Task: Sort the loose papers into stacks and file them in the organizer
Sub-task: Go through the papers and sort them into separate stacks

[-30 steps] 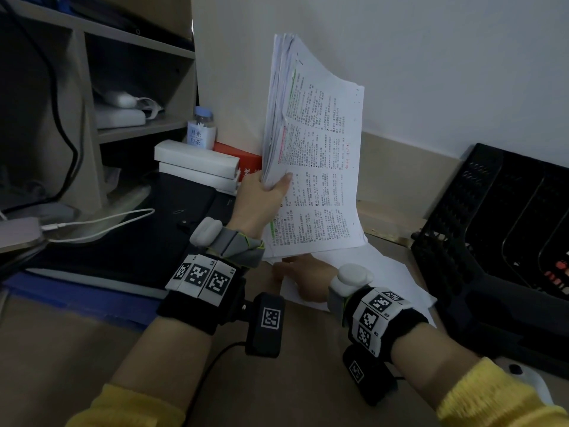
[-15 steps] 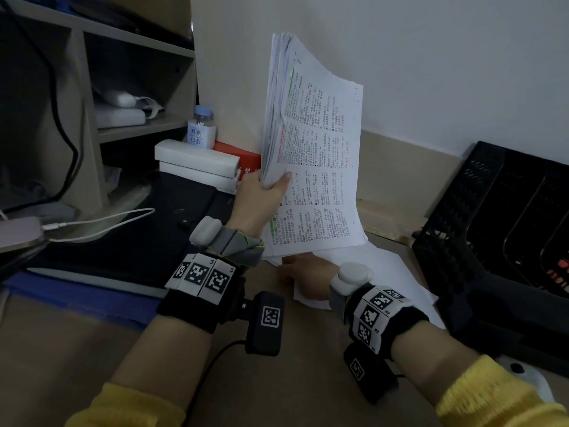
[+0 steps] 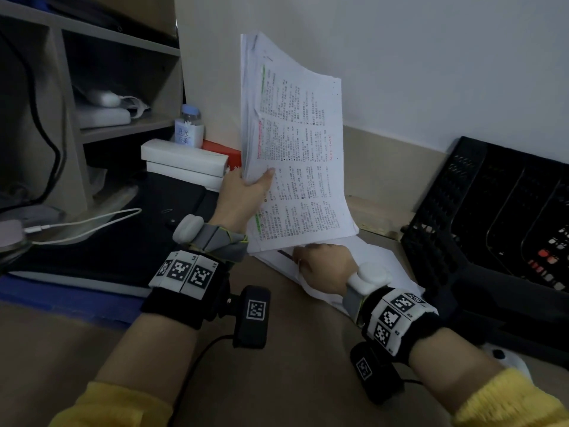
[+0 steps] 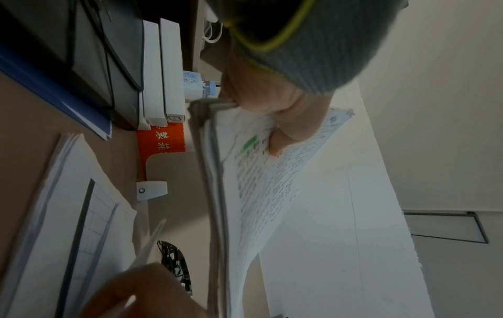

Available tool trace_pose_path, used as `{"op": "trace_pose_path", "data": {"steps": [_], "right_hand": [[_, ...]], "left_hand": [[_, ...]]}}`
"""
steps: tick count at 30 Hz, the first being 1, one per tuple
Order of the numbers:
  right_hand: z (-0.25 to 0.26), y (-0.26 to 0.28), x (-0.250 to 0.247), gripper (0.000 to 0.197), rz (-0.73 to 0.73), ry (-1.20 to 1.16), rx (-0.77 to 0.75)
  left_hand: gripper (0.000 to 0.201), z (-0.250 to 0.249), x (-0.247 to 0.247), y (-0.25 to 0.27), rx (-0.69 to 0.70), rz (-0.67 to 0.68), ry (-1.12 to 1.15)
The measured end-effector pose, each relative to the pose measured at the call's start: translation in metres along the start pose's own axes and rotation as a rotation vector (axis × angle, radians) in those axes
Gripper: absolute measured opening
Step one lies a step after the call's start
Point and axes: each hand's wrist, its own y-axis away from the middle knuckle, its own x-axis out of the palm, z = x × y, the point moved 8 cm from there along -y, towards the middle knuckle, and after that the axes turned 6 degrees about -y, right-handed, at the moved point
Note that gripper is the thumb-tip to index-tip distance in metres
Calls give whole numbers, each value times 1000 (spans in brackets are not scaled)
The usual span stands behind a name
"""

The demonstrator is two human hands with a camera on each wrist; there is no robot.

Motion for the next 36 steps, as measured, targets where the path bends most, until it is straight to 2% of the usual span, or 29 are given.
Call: {"op": "trace_pose_path", "data": {"steps": [2,7,9,11,17,20,23,25,30,32,36], "right_hand": [[-6,7,0,45,50,-88,11],[-34,20,-20,34,-119,-214,148],[-47,22,-12,10,-79,-212,235],[-53,22,-6,23,-41,-224,256],[-79,31,-20,48,-158,-337,458],[-99,39,-28,52,-304,-430,546],[-109,49,-42,44,-458,-450,594],[-106,53,-57,37,-572,-454,532],[-93,68,-101,23,-1070,-653,145],[-96,73,-113,23,-1210,-788,124],[-107,76,-123,27,-1331,-1115,200]], "left_hand": [[29,-2,-1,1,14,-10,-11],[32,5,-9,-4,6,-64,-73],[34,9,-10,-6,4,-87,-108],[36,13,-14,-7,-5,-108,-125],[37,11,-23,-8,28,-222,-193],[34,7,-30,-8,68,-285,-256],[31,9,-29,-8,68,-286,-312],[31,16,-25,-8,43,-257,-330],[34,34,-12,-7,-30,-184,-414],[35,37,-11,-7,-45,-179,-437],[39,45,-11,-7,-85,-183,-405]]}}
